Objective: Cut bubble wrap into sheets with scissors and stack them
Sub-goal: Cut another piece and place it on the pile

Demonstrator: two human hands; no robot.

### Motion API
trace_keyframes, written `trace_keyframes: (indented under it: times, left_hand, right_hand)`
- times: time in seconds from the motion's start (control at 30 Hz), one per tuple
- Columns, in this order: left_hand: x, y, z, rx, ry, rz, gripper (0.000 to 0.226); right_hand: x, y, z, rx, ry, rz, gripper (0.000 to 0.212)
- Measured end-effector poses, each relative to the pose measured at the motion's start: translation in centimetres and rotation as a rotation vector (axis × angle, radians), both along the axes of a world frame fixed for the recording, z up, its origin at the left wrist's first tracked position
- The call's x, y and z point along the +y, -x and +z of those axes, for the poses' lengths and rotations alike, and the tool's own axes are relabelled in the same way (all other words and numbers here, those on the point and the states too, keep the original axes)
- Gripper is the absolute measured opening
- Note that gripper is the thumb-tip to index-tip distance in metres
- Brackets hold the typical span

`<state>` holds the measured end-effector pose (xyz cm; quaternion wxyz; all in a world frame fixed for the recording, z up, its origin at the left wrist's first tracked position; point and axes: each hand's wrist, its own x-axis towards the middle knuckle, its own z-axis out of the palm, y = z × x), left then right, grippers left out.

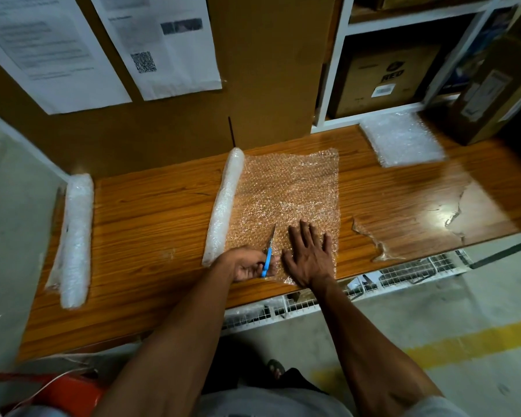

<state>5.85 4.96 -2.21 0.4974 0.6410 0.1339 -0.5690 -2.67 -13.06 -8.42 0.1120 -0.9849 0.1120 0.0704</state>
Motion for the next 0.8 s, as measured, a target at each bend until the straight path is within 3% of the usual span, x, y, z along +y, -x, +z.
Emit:
trace_keyframes:
  times: [0.2,0.3,0.47,0.6,0.8]
  left_hand:
    - [-0.2,-0.3,1.3,0.099,0.064,-0.047,0.039]
    - [-0.7,-0.7,2.0,0.1,0.058,-0.083,0.034]
    - [-1.5,-1.5,1.9,0.11,0.026,-0.129,0.043]
    - [-2.1,-2.1,2.3,0.101,0.037,-0.151,0.055]
    - [-2.7,-2.6,2.4,0.062,0.048,-0.121,0.047]
  right_hand:
    - [-0.3,-1.3,0.7,-0.022,-0.002,0.054,0.083]
    - [-0.6,-1.6,0.4,0.007,0.025,0.079,0.085]
    - [-0.9,-1.4,-0.3,0.032,0.063,0.096,0.084]
    - [-0.9,-1.2,-0.2,0.005,0.068,0.091,0.074]
    - [-0.9,-1.3,-0.5,-0.011,0.034,0.057,0.063]
